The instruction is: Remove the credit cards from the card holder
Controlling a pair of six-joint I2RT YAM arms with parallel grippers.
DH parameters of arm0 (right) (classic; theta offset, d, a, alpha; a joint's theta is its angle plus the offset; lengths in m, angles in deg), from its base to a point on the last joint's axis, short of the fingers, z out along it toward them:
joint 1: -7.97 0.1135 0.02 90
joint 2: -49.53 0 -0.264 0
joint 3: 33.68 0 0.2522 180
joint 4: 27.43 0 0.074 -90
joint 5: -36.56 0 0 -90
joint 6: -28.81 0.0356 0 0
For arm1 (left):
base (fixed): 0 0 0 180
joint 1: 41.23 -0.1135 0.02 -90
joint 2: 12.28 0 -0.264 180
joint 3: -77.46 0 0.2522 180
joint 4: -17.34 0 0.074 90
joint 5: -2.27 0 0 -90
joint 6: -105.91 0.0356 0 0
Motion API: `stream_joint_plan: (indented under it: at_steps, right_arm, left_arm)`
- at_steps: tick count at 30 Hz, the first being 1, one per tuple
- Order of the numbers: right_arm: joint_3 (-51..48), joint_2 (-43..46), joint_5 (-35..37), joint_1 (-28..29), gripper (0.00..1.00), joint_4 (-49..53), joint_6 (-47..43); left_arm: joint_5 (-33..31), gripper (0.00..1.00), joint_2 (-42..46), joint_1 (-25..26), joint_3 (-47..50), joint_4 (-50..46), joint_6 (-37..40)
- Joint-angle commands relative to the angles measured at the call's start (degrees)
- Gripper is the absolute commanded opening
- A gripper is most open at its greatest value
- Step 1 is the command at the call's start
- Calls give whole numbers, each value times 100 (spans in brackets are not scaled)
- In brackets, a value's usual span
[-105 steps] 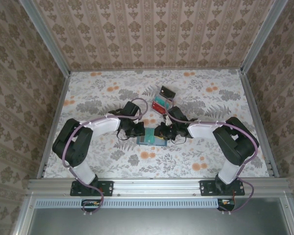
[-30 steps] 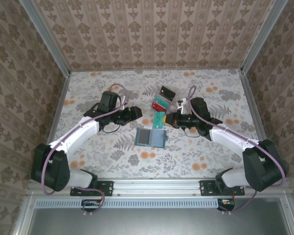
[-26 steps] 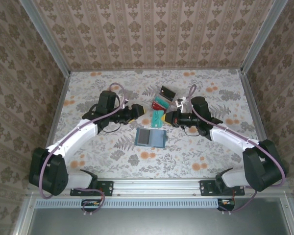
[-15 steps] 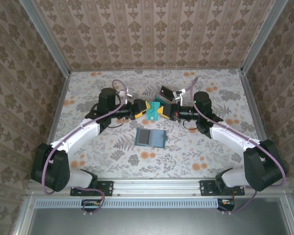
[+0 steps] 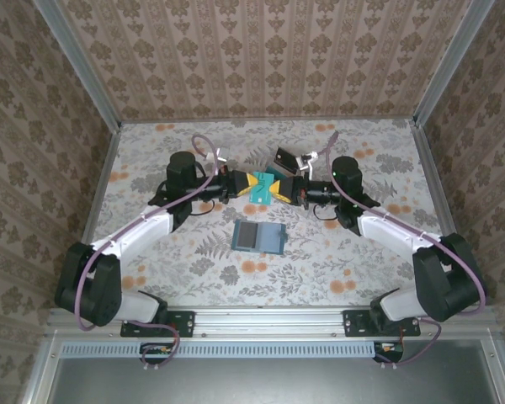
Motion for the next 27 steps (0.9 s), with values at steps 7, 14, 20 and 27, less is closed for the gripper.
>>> stream_joint_plan:
  at_steps: [7, 14, 20, 27]
  right_arm:
    - [378, -160, 139, 212, 24, -218, 70]
    - [450, -277, 371, 260, 12, -244, 70]
    - [745, -145, 728, 227, 0, 1200, -1034]
    - [1909, -323, 1961, 226, 0, 4266, -3701]
  left_arm:
    - [-115, 0, 61, 32, 96, 312, -200]
    - [-311, 0, 112, -64, 189, 112, -227]
    - [-798, 23, 455, -481, 282, -1095, 282]
    - [-2771, 75, 854, -833, -122, -4492, 1907]
